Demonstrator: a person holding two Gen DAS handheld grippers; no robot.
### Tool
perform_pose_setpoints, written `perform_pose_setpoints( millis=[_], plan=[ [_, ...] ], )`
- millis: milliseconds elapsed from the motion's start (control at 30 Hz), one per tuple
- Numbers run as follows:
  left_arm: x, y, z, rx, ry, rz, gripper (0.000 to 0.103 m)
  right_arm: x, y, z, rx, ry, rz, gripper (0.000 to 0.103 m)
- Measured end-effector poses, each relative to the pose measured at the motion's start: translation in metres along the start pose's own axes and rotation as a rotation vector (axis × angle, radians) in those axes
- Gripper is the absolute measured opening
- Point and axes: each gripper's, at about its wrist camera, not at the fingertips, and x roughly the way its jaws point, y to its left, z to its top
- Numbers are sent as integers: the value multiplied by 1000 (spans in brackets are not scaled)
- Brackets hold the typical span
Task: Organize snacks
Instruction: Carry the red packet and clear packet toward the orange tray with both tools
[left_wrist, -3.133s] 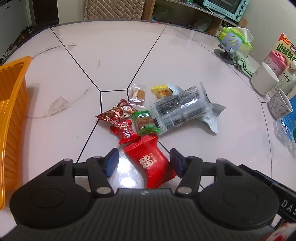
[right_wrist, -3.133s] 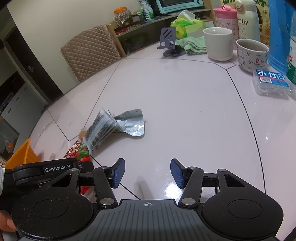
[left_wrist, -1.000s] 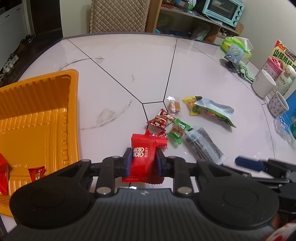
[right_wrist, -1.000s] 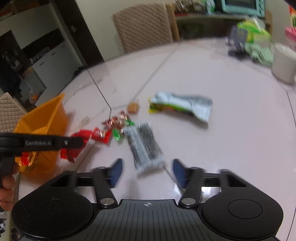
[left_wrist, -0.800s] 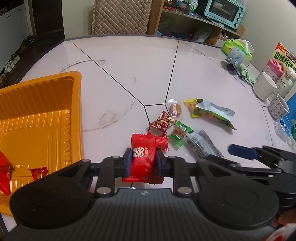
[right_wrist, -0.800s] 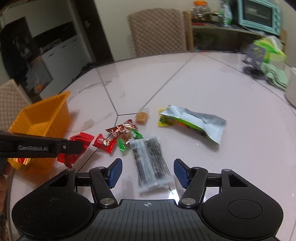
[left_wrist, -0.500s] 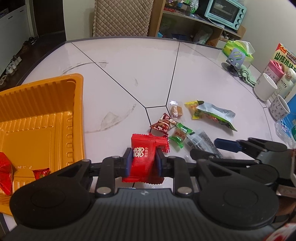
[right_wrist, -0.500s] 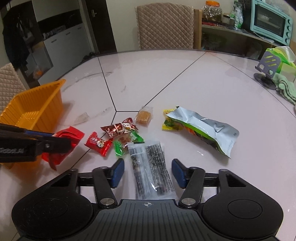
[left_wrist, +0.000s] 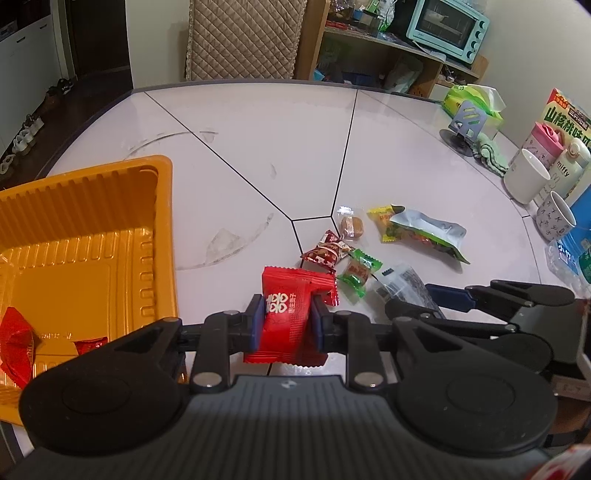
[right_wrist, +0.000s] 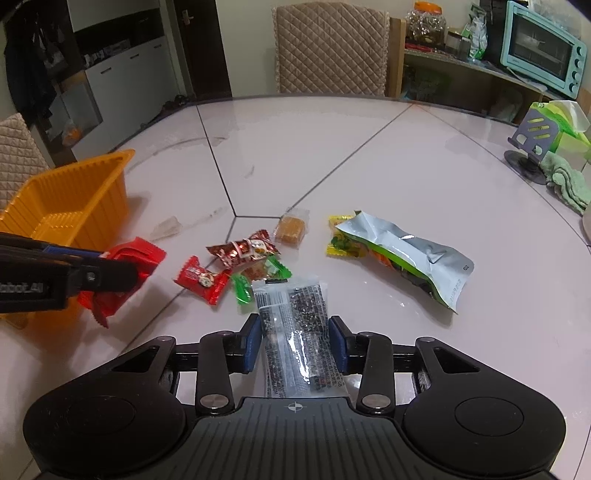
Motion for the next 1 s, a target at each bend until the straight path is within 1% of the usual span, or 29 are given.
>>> perform_pose_setpoints(
  millis=[333, 533, 767, 1000],
  plan=[
    [-17, 2, 0, -1, -31, -16, 23, -38, 12, 5, 11, -53, 13, 39],
    [-36, 10, -3, -12, -57, -30, 23, -62, 25, 9, 31, -81, 44, 39],
    [-67, 33, -10, -46, -89, -42, 23, -87, 53, 9, 62, -88, 107, 39],
    [-101, 75, -21, -97, -118, -18, 23, -94, 94, 12, 75, -77, 194, 39]
  ],
)
